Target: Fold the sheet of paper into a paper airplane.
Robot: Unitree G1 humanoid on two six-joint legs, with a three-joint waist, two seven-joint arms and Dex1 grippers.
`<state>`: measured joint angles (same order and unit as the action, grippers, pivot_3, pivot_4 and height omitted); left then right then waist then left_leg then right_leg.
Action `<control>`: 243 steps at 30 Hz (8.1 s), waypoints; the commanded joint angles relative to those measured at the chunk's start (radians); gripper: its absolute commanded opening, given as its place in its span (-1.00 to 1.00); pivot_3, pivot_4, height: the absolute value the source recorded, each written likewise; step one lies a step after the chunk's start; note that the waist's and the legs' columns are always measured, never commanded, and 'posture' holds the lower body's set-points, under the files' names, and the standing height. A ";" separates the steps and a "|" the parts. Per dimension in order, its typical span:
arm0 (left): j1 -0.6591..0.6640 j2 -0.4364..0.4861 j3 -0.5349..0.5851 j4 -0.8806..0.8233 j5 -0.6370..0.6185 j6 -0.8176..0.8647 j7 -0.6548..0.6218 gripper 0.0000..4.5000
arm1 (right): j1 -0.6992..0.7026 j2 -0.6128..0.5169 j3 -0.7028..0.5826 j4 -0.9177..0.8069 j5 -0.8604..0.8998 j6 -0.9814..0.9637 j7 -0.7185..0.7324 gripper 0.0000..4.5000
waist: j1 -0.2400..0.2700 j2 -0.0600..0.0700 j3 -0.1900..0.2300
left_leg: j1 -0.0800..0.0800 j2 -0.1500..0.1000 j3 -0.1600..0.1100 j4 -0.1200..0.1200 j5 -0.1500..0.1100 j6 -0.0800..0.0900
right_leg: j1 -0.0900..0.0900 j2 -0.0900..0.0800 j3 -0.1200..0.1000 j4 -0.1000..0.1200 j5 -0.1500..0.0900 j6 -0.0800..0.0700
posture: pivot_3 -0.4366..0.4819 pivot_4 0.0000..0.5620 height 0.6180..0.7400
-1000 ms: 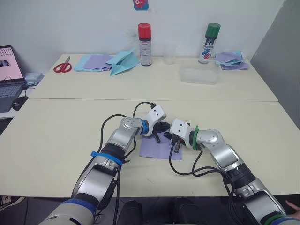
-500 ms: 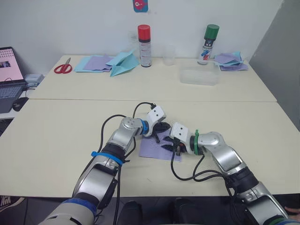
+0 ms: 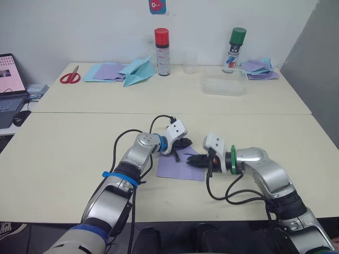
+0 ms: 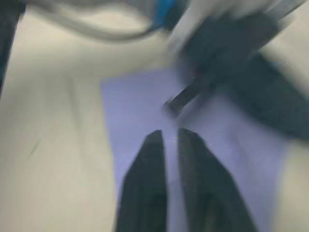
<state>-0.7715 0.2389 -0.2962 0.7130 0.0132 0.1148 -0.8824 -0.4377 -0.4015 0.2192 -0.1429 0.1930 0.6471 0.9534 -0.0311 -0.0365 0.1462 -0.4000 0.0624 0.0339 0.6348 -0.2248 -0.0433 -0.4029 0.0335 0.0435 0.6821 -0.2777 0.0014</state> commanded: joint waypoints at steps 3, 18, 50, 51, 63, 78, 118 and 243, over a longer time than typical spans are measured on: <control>0.030 0.012 -0.021 0.040 0.047 0.003 0.005 -1.00 | -0.031 0.070 -0.027 0.119 -0.034 -0.066 -0.152 -0.98 | 0.000 0.000 0.000 | 0.000 0.000 0.000 0.000 0.000 0.000 | 0.000 0.000 0.000 0.000 0.000 0.000 | -0.05 -0.47 1.00; 0.037 0.007 -0.033 0.034 0.056 -0.006 -0.002 -1.00 | 0.092 0.007 0.029 0.160 -0.100 -0.079 -0.204 -0.98 | 0.000 0.000 -0.001 | 0.000 0.000 0.001 0.000 0.000 0.000 | 0.000 0.000 0.001 -0.001 0.000 0.000 | -0.05 -0.47 1.00; 0.141 0.032 0.003 -0.289 -0.020 0.081 -0.026 -1.00 | 0.076 0.071 0.106 0.154 -0.151 -0.156 -0.270 -0.98 | -0.001 -0.001 -0.003 | 0.000 0.001 0.001 -0.003 0.000 0.000 | -0.001 0.001 0.001 -0.001 0.000 0.000 | -0.05 -0.47 1.00; 0.147 0.030 0.002 -0.314 -0.022 0.092 -0.024 -1.00 | 0.075 0.073 0.104 0.156 -0.154 -0.157 -0.274 -0.98 | -0.001 -0.001 -0.003 | 0.000 0.001 0.001 -0.003 0.000 0.000 | -0.001 0.001 0.001 -0.001 0.000 0.000 | -0.05 -0.47 1.00; 0.109 -0.003 -0.023 -0.154 0.076 0.134 0.114 -1.00 | 0.085 0.068 0.102 0.146 -0.154 -0.131 -0.293 -0.98 | 0.000 -0.001 -0.003 | 0.001 0.000 0.001 -0.002 0.000 0.000 | 0.000 0.001 0.001 -0.001 0.000 0.000 | -0.05 -0.47 1.00; 0.171 0.051 0.252 -0.347 -0.097 0.043 0.335 -1.00 | 0.024 0.139 0.095 0.244 -0.162 -0.150 -0.352 -0.98 | -0.015 -0.001 -0.002 | 0.002 0.002 -0.002 -0.004 0.000 0.000 | -0.002 0.001 0.002 0.000 0.001 0.000 | -0.05 -0.47 1.00; 0.413 0.212 0.062 -0.650 -0.057 0.066 0.138 -0.99 | -0.013 0.169 0.097 0.305 -0.172 -0.179 -0.334 -1.00 | -0.009 -0.001 -0.002 | 0.001 0.002 -0.001 -0.005 0.000 0.000 | -0.002 -0.001 0.004 -0.002 0.001 -0.002 | -0.05 -0.47 1.00; 0.492 0.258 0.070 -0.696 -0.111 0.367 0.154 -0.99 | -0.162 0.296 0.123 0.611 -0.283 -0.420 -0.293 -1.00 | -0.022 0.003 0.000 | 0.004 0.002 -0.003 -0.007 0.000 0.000 | -0.001 -0.002 0.004 0.000 -0.002 -0.007 | -0.05 -0.47 1.00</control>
<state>-0.2957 0.4879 -0.1968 -0.0277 -0.1328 0.4553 -0.7318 -0.6033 -0.0902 0.3467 0.4374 -0.0598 0.2081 0.6942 -0.0529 -0.0339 0.1459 -0.3960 0.0642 0.0307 0.6278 -0.2249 -0.0432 -0.4041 0.0319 0.0470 0.6820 -0.2801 -0.0050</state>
